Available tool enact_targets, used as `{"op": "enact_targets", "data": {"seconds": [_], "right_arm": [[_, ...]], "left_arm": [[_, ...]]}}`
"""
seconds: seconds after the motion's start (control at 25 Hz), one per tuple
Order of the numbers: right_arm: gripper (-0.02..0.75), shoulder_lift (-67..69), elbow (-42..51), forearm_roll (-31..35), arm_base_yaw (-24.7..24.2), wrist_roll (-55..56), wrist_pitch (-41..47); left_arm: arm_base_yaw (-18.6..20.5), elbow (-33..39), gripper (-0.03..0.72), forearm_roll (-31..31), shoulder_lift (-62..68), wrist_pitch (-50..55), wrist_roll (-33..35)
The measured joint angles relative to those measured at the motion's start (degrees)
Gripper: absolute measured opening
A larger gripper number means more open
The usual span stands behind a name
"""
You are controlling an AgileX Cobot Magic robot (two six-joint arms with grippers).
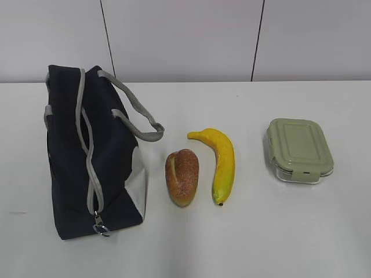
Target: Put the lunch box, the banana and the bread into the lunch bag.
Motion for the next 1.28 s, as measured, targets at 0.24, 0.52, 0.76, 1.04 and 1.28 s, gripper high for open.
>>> {"op": "enact_targets", "data": {"seconds": [0.24,0.52,0.76,1.04,1.28], "right_arm": [[0.476,0.0,0.0,0.0,0.0,0.0,0.0],[0.476,0.0,0.0,0.0,0.0,0.0,0.0],[0.476,0.0,0.0,0.0,0.0,0.0,0.0],[0.476,0.0,0.0,0.0,0.0,0.0,0.0],[0.476,0.0,0.0,0.0,0.0,0.0,0.0]], "left_arm": [[0.0,0.0,0.592,0.0,0.0,0.0,0.0],[0.0,0.0,0.573,-0.5,0.1,0.0,0.0],[0.0,-3.5,0.538,-1.6,4.8,0.4,0.0],[0.0,-10.2,0.535,-11.5,18.1,-4.7,0.0],[0.0,-15.2,0.534,-25.1,33.2,-7.0,0.0]]}}
